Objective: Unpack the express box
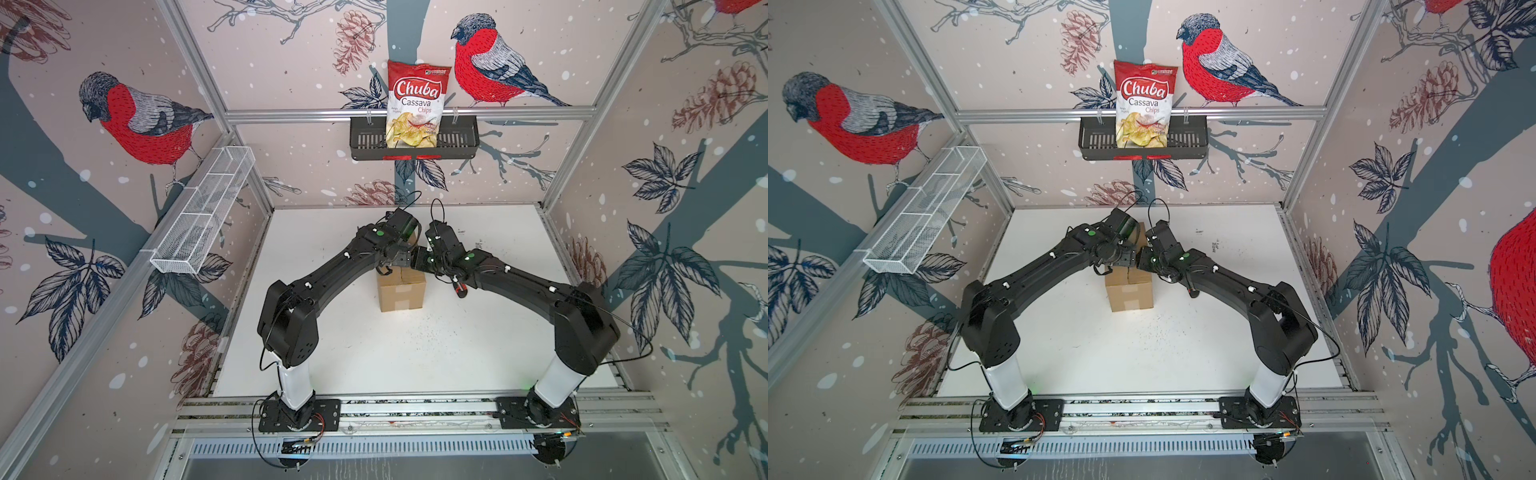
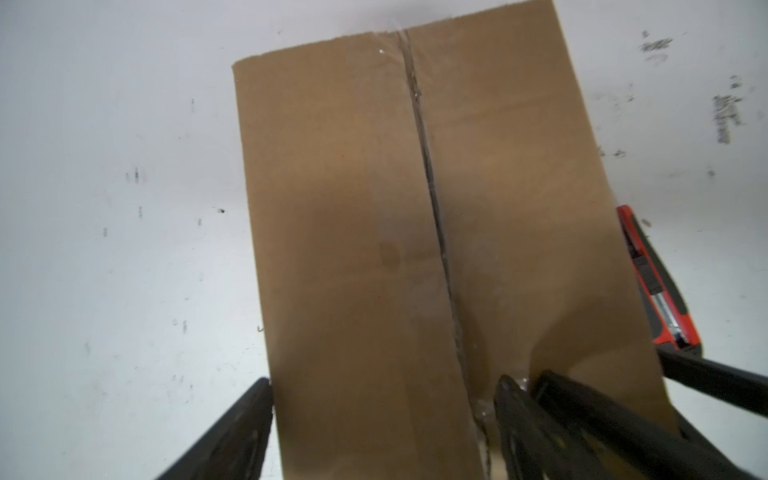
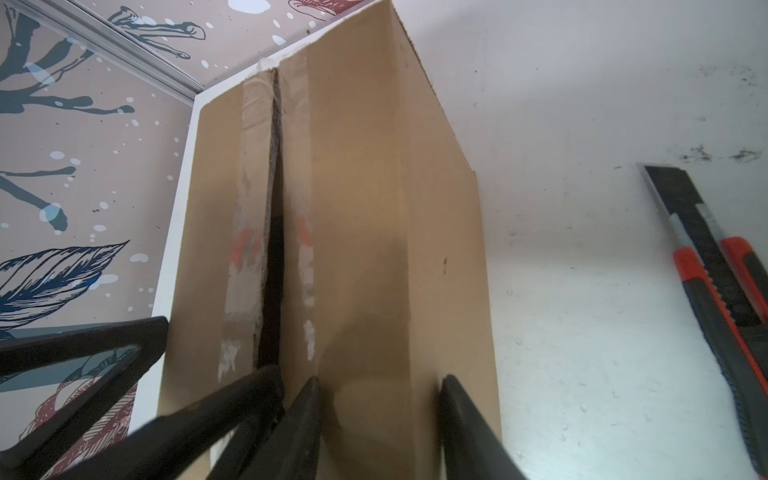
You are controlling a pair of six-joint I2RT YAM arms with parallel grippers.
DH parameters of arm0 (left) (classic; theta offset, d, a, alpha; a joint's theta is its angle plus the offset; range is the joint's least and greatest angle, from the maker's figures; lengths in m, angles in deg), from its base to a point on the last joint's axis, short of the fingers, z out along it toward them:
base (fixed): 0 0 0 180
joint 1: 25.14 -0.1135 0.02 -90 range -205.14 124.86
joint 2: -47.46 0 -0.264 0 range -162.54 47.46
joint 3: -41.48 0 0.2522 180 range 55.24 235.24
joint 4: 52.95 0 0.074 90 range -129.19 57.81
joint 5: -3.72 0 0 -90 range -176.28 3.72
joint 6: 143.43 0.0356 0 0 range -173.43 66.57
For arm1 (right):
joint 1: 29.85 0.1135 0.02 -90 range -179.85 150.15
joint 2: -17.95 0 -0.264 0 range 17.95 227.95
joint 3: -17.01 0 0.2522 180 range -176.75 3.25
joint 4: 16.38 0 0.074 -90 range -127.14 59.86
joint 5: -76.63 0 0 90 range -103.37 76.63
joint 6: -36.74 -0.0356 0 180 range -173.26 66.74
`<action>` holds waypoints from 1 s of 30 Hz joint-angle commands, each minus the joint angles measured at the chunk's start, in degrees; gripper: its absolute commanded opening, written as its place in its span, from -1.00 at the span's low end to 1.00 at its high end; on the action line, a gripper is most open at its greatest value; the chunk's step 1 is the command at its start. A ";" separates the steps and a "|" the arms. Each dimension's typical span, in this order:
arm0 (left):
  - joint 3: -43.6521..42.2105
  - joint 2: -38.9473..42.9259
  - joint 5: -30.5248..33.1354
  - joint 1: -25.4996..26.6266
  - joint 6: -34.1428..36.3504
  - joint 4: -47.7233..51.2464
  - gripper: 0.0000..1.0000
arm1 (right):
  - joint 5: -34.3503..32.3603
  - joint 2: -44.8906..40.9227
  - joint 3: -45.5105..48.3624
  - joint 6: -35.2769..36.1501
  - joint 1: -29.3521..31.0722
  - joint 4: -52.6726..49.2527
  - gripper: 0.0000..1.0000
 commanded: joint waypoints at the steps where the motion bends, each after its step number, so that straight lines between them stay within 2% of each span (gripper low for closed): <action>1: 2.28 -1.49 0.89 0.81 -0.39 2.31 0.64 | 2.98 0.50 0.97 -1.35 0.27 -5.56 -0.20; 11: 2.94 -3.51 3.31 1.12 -2.20 4.09 0.63 | 3.96 0.43 1.76 -1.70 -0.27 -4.05 -0.20; 15: 3.24 -4.29 4.08 1.21 -2.46 4.47 0.48 | 4.06 0.29 2.22 -1.95 -0.46 -3.63 -0.20; 30: 3.38 -3.50 6.40 1.29 -3.17 4.97 0.17 | 4.32 0.14 2.94 -2.49 -0.65 -2.48 -0.19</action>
